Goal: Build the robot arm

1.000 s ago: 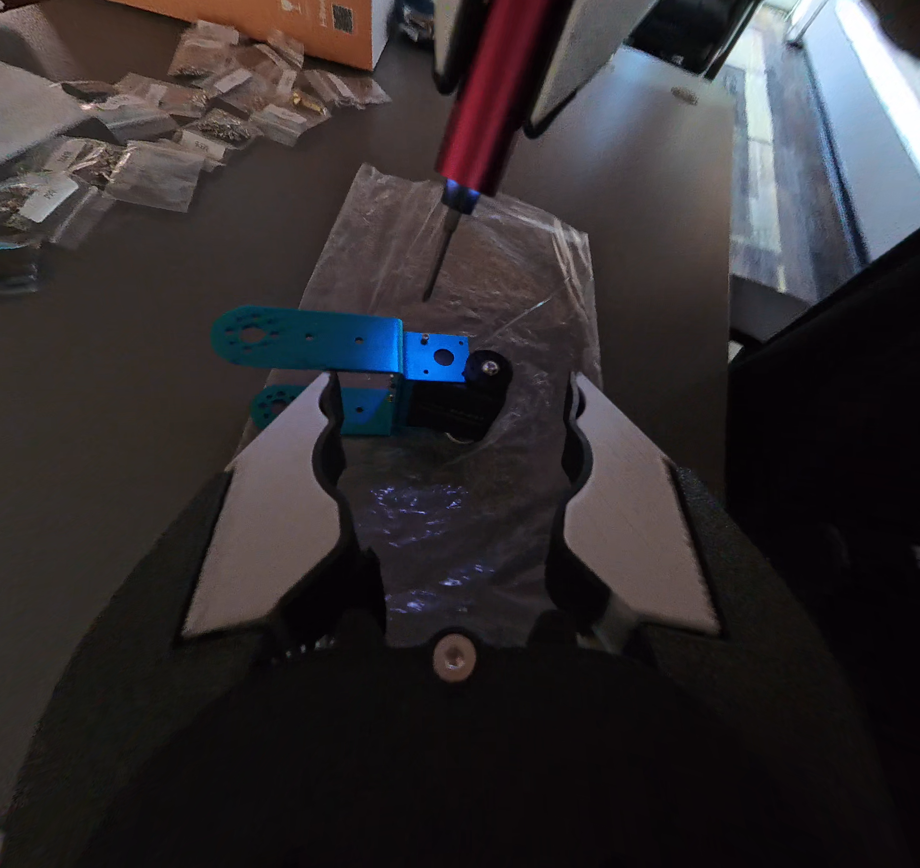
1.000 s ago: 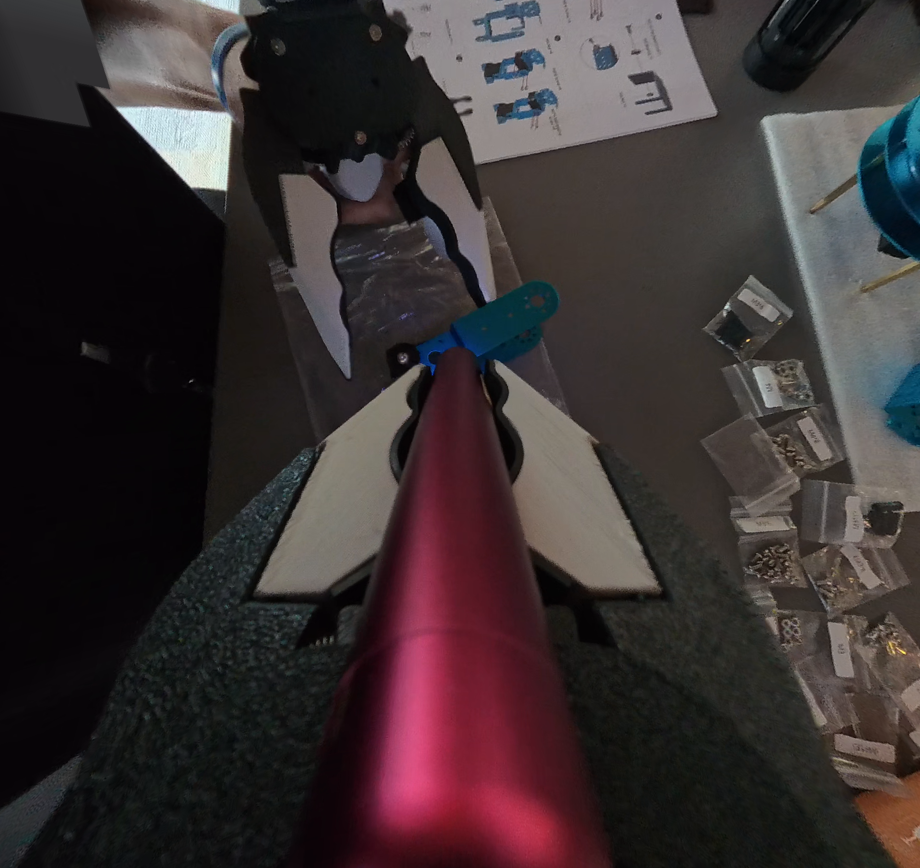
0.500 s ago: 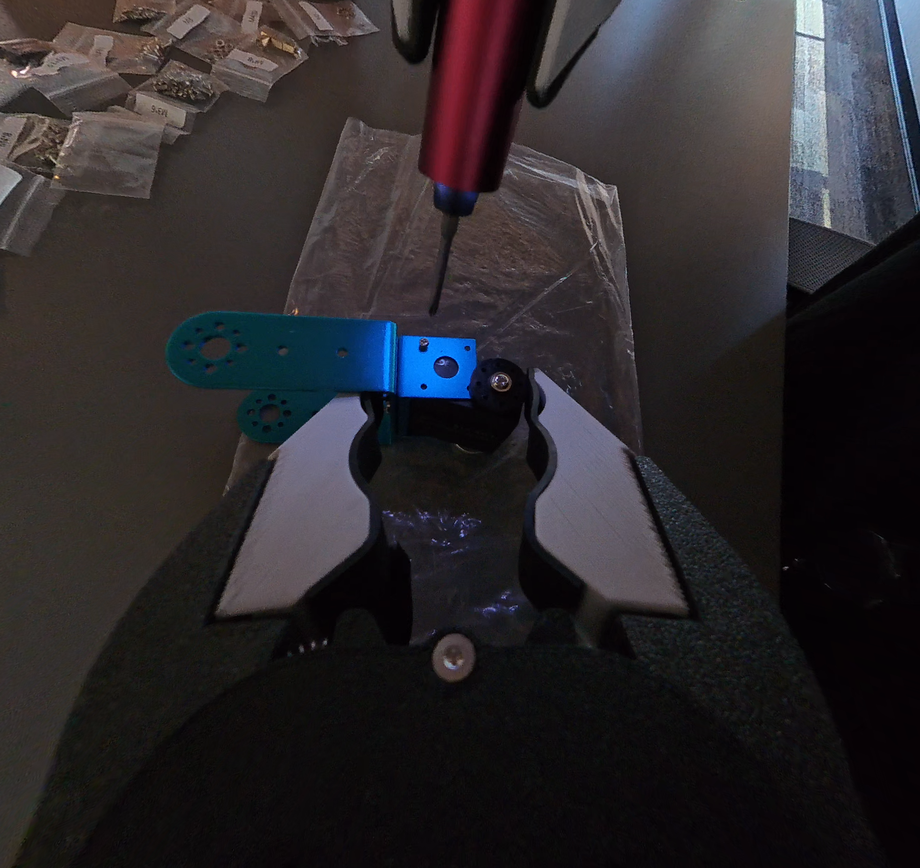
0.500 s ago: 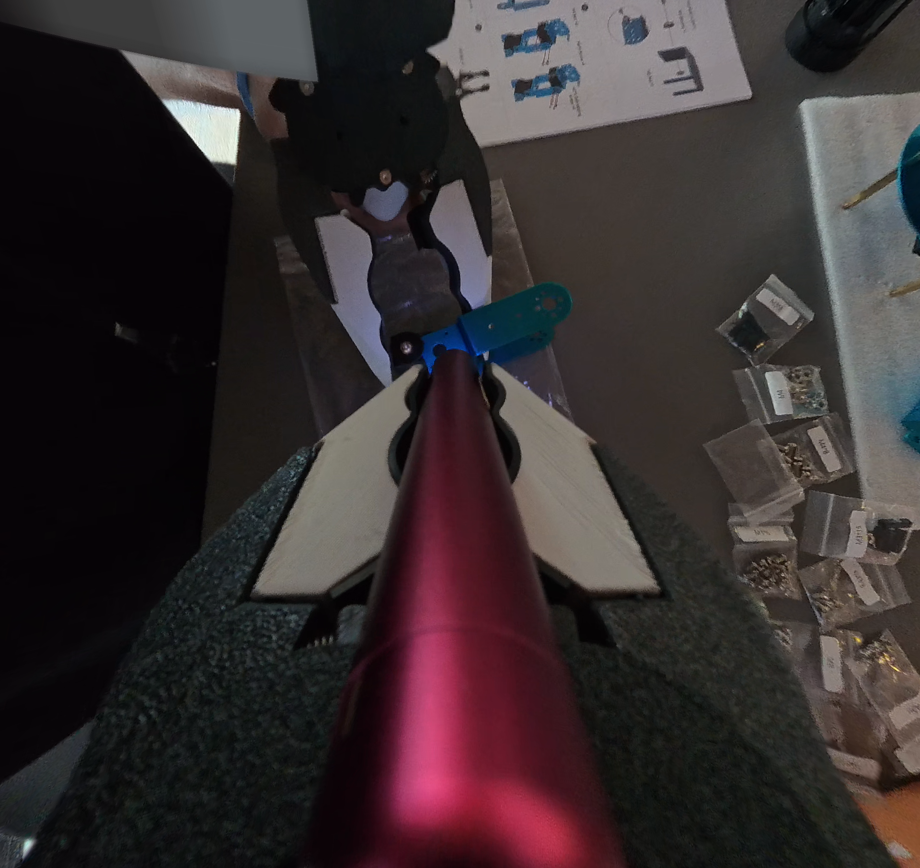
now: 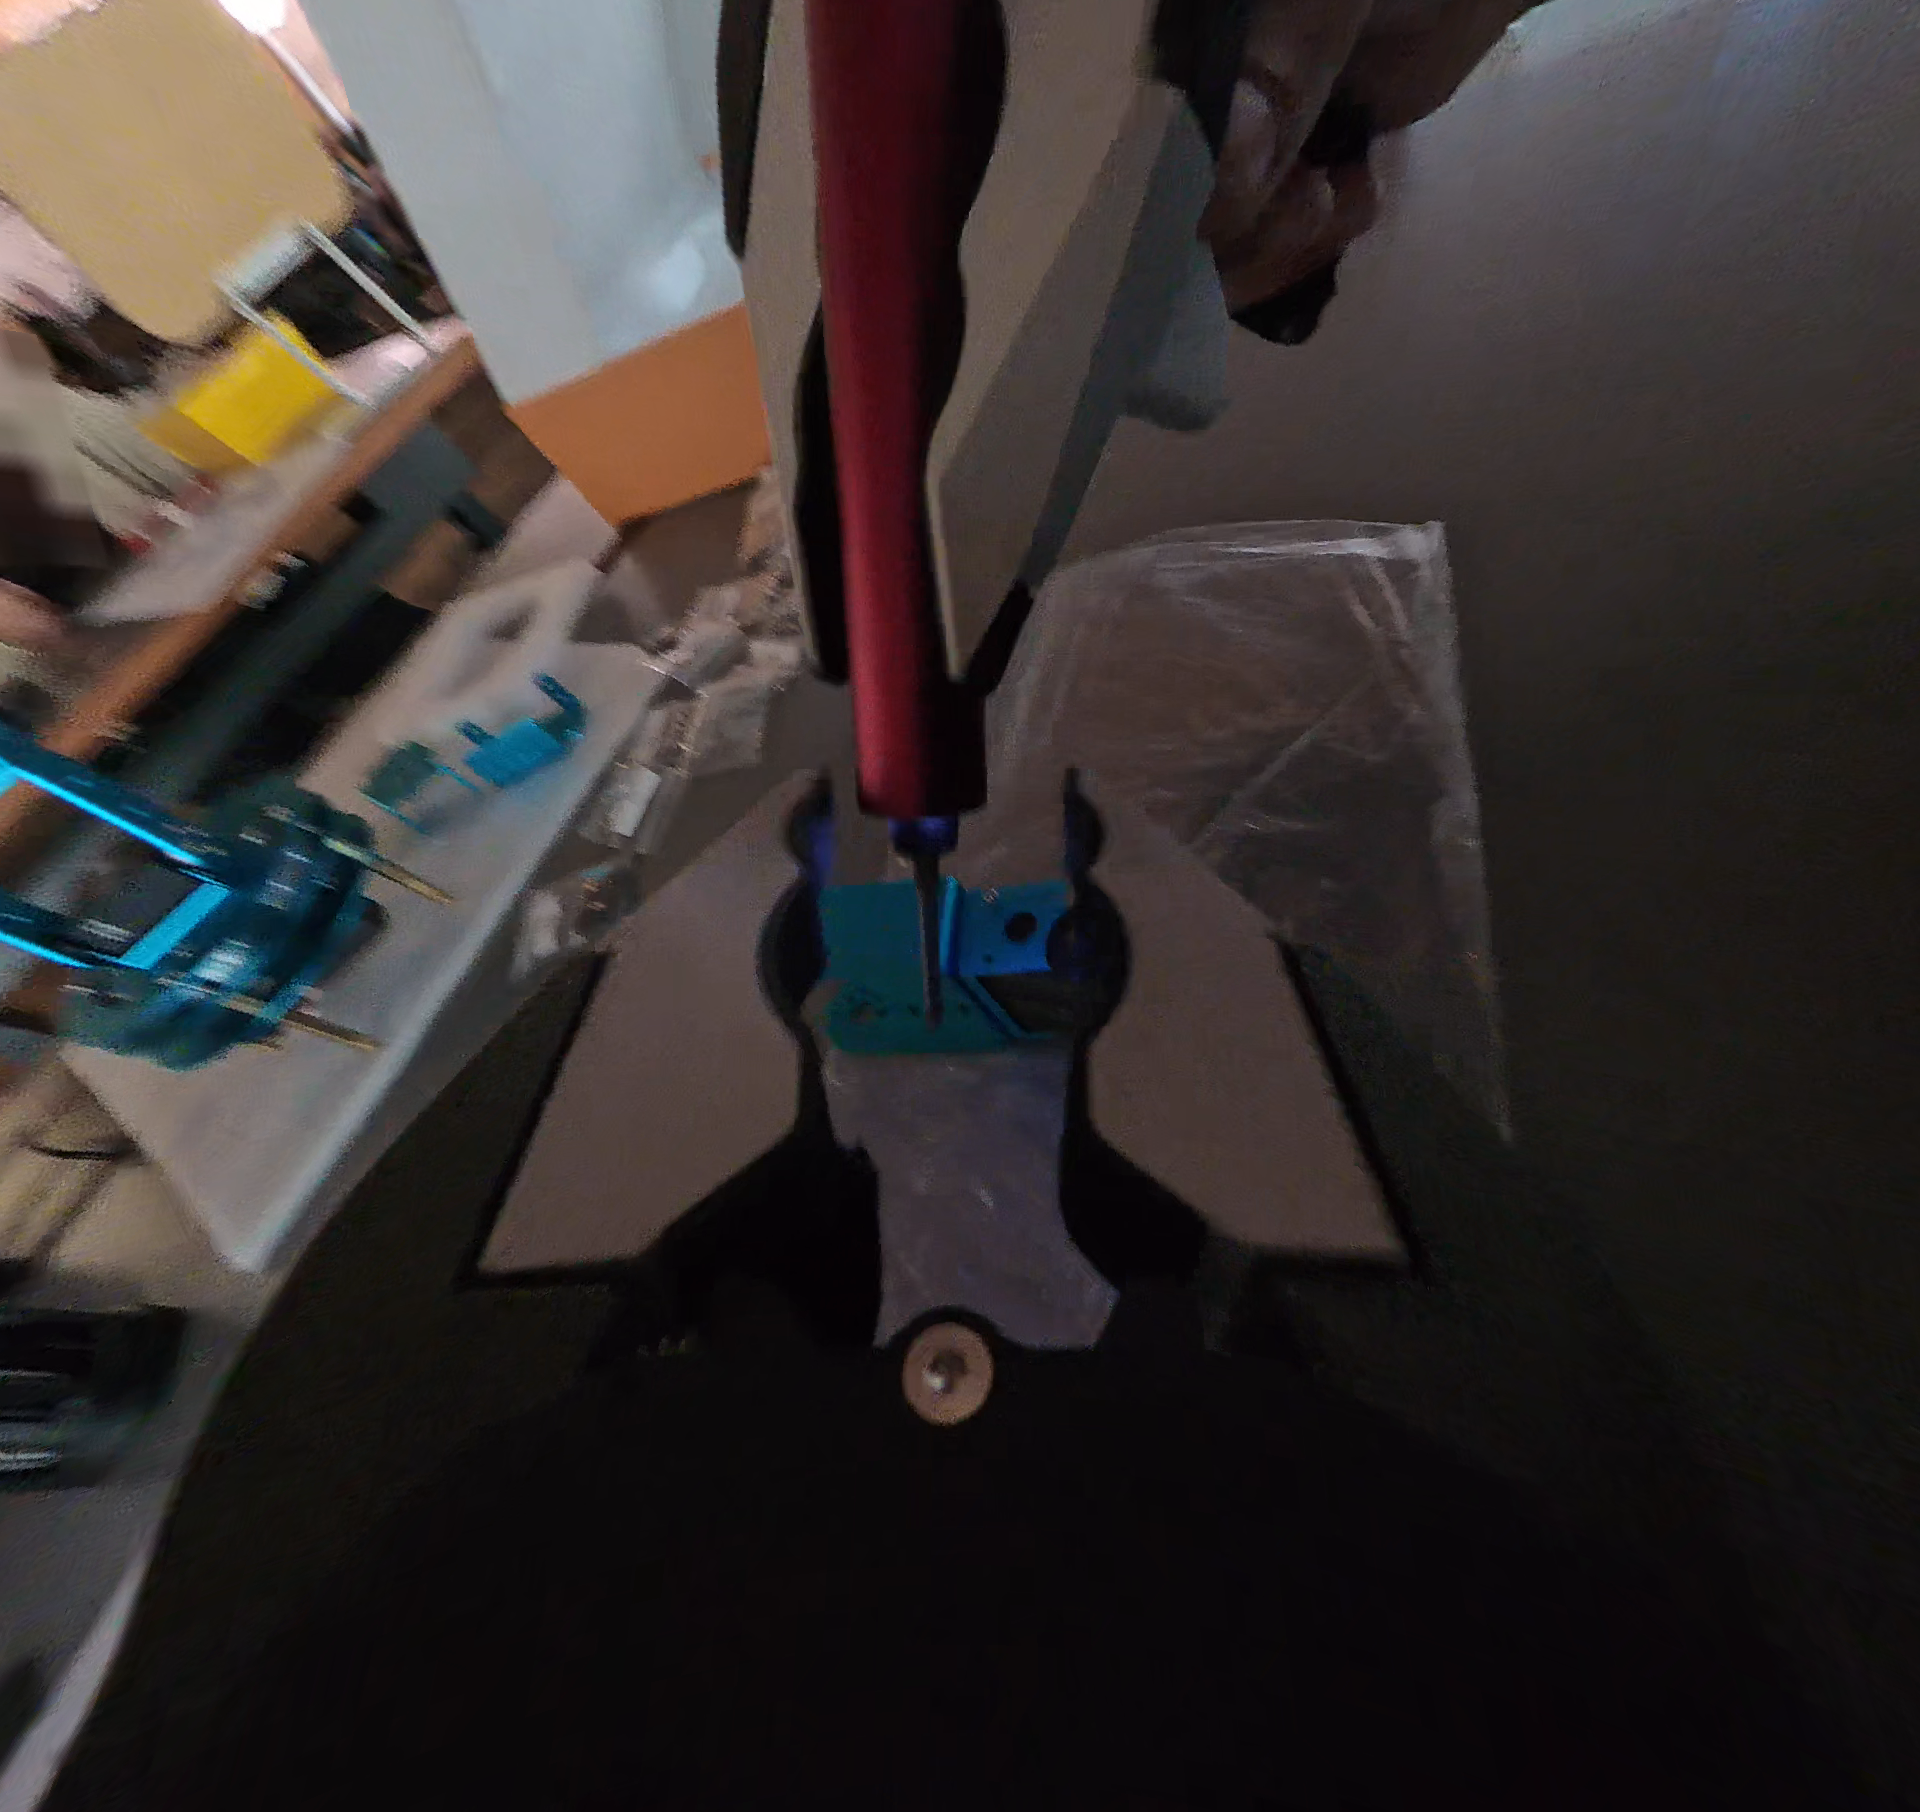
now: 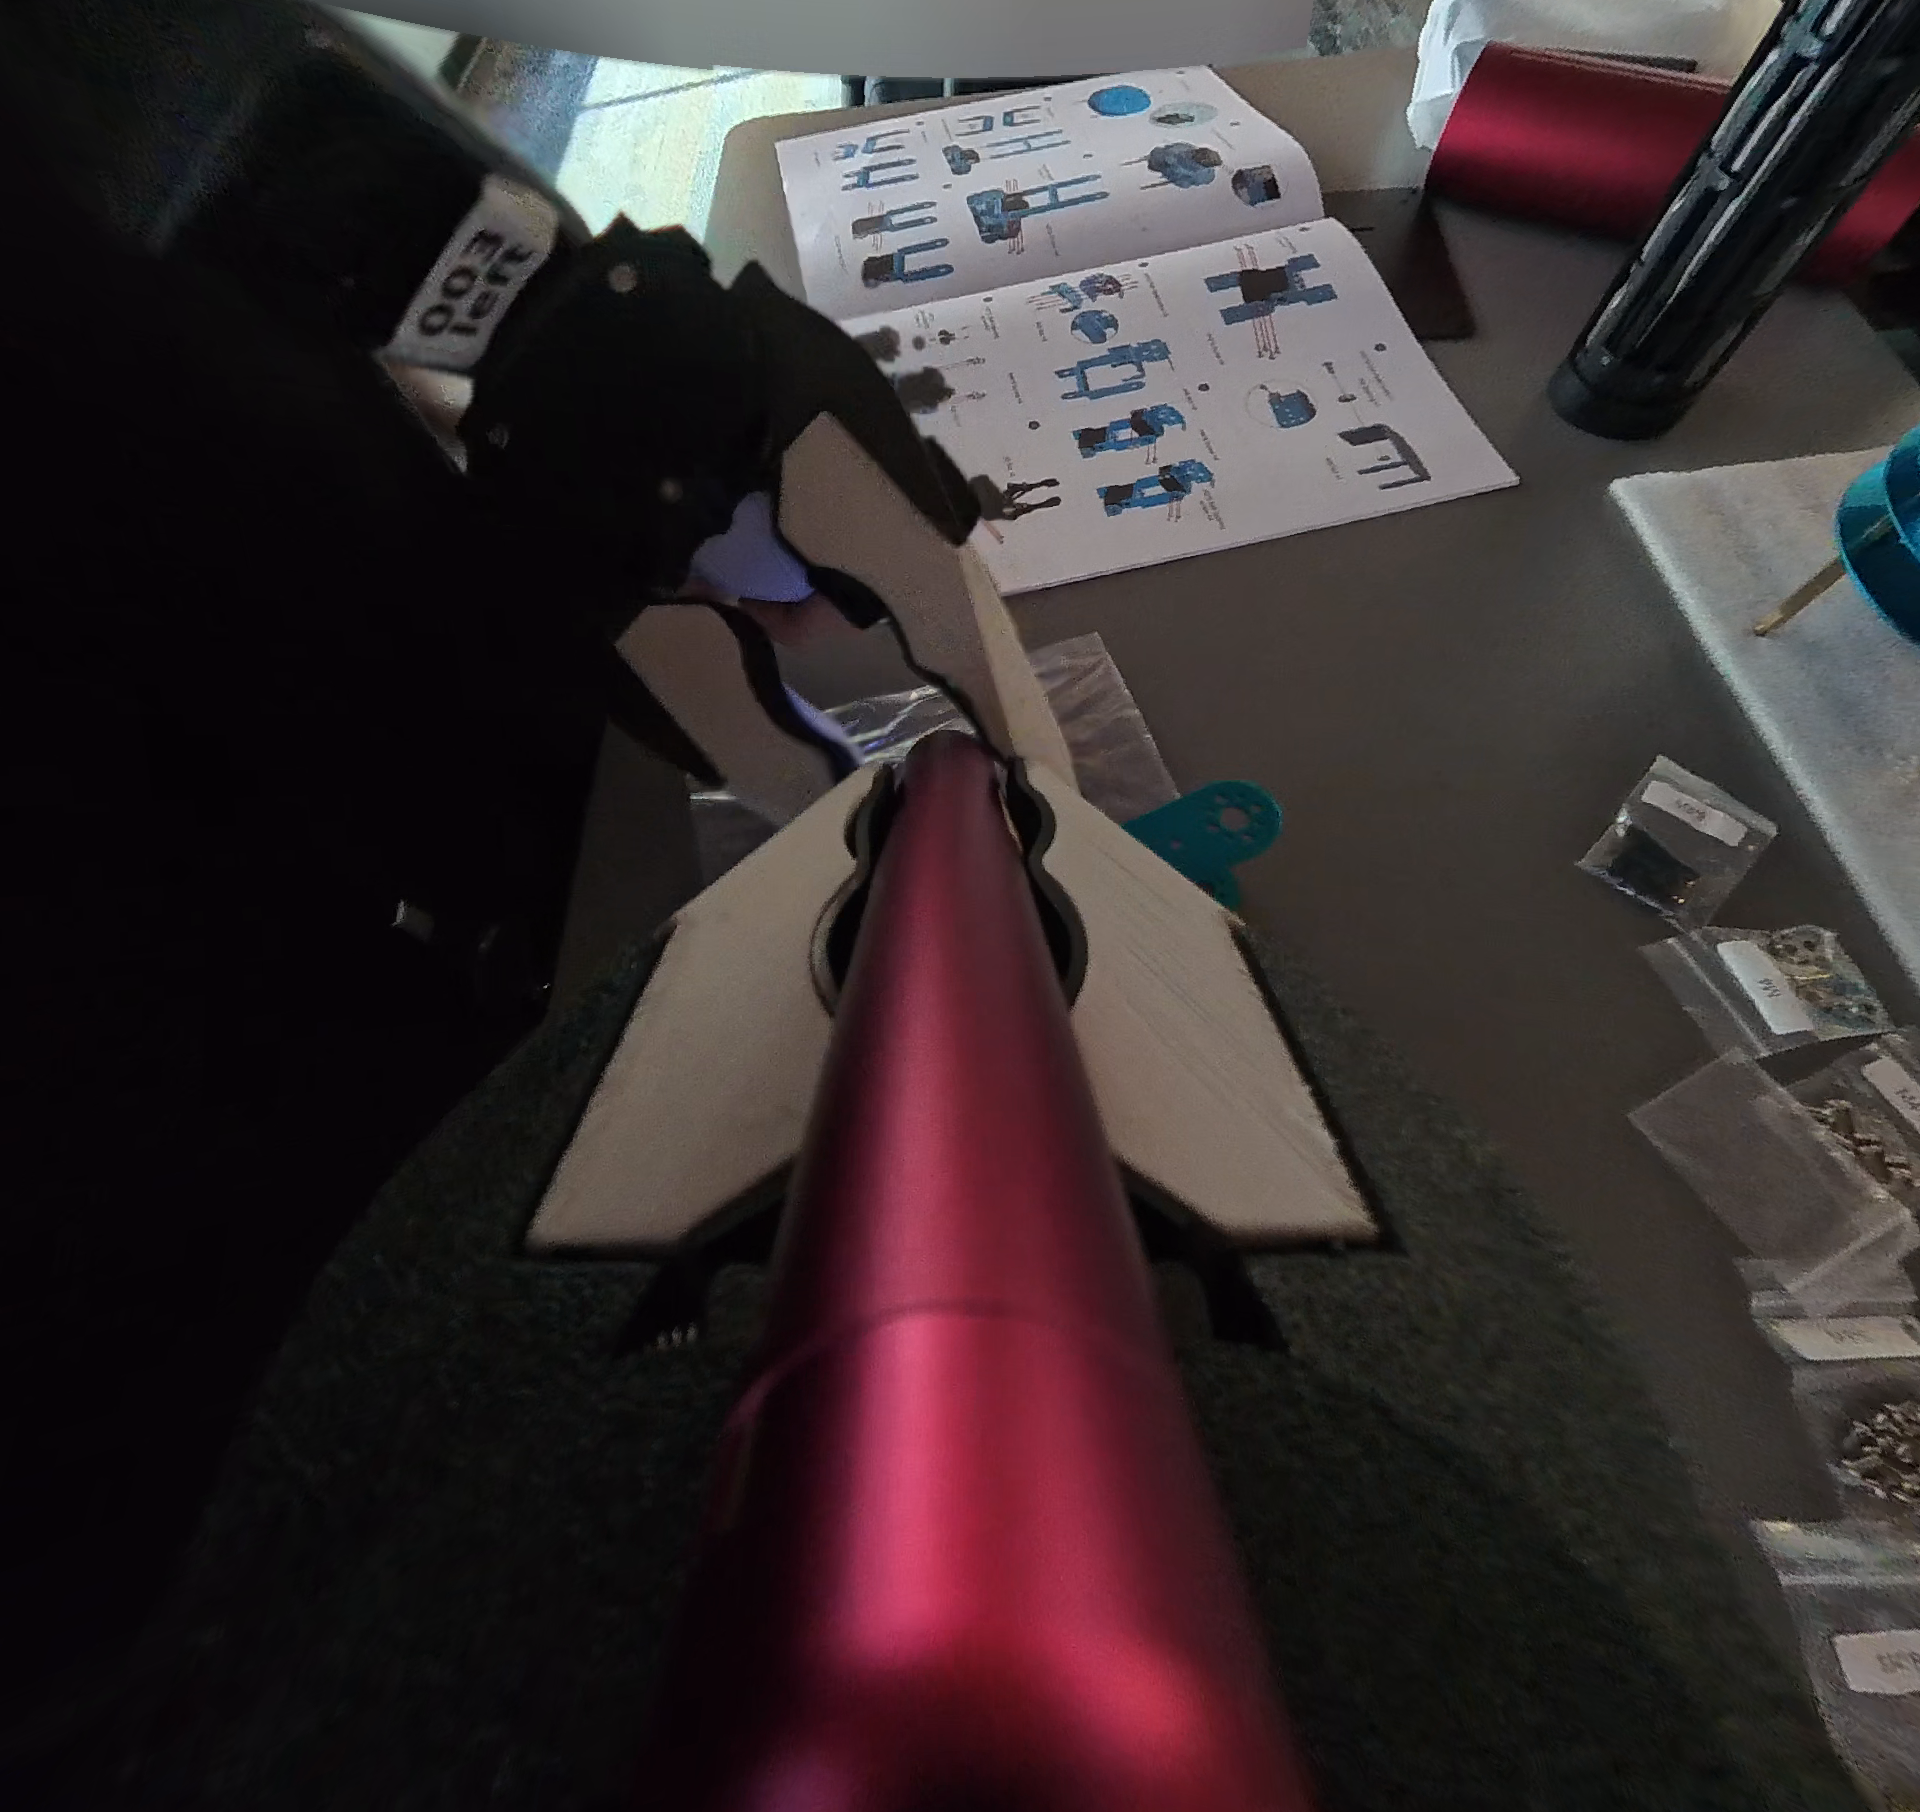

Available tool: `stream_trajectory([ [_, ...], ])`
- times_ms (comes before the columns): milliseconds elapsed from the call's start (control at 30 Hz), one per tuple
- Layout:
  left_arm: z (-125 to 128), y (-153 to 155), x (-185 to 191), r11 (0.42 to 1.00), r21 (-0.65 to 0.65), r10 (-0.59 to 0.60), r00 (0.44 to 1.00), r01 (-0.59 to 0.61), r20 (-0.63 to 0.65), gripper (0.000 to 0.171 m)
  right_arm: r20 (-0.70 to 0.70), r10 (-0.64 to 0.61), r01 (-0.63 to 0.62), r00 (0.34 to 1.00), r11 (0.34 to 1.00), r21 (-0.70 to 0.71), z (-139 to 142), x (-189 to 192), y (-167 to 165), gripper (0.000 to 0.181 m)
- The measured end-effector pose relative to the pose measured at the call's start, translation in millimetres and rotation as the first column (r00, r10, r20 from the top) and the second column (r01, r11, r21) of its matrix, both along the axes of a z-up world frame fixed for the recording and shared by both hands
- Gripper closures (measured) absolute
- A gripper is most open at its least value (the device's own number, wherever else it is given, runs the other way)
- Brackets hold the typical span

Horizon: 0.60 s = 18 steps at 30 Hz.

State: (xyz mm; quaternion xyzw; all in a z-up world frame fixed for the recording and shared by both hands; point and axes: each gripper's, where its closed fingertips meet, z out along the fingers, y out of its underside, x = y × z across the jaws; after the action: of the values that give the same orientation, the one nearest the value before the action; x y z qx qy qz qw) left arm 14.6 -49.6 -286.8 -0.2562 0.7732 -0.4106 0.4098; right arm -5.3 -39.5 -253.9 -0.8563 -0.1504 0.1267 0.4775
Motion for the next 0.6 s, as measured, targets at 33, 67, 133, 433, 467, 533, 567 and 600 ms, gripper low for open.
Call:
stream_trajectory([
  [33,2.9,0.2,2.8,1.0,0.019,0.023,0.999,-0.024,0.041,0.15,-0.004,-0.006,0.006,1.0,1.0,-0.004,-1.1,0.0,-0.9,0.159],
  [67,3.4,-0.2,4.4,0.999,0.031,0.035,0.998,-0.037,0.055,0.151,-0.002,-0.017,0.017,1.0,1.0,-0.003,-1.3,1.3,-1.9,0.16],
  [133,3.0,-2.4,4.7,0.998,0.041,0.038,0.998,-0.041,0.058,0.152,0.004,-0.023,0.023,1.0,1.0,-0.003,-1.8,1.3,-4.7,0.159],
  [433,-1.2,-2.3,7.6,0.987,0.138,0.07,0.996,-0.077,0.06,0.152,0.104,-0.029,0.031,0.994,0.999,-0.02,-6.6,2.4,-8.0,0.159],
  [467,-1.4,-2.8,7.1,0.987,0.144,0.067,0.996,-0.075,0.061,0.152,0.087,-0.028,0.03,0.996,0.999,-0.023,-6.8,1.9,-8.4,0.159],
  [533,-2.6,-4.5,5.6,0.986,0.151,0.056,0.997,-0.064,0.057,0.151,0.061,-0.02,0.022,0.998,0.999,-0.035,-8.2,0.7,-9.9,0.159],
  [567,-3.1,-5.1,5.1,0.986,0.156,0.054,0.997,-0.062,0.057,0.151,0.059,-0.018,0.02,0.998,0.999,-0.036,-8.8,0.4,-10.3,0.159],
  [600,-3.1,-5.2,4.8,0.985,0.163,0.055,0.997,-0.064,0.061,0.151,0.059,-0.016,0.018,0.998,0.999,-0.035,-8.8,0.0,-10.5,0.159],
])
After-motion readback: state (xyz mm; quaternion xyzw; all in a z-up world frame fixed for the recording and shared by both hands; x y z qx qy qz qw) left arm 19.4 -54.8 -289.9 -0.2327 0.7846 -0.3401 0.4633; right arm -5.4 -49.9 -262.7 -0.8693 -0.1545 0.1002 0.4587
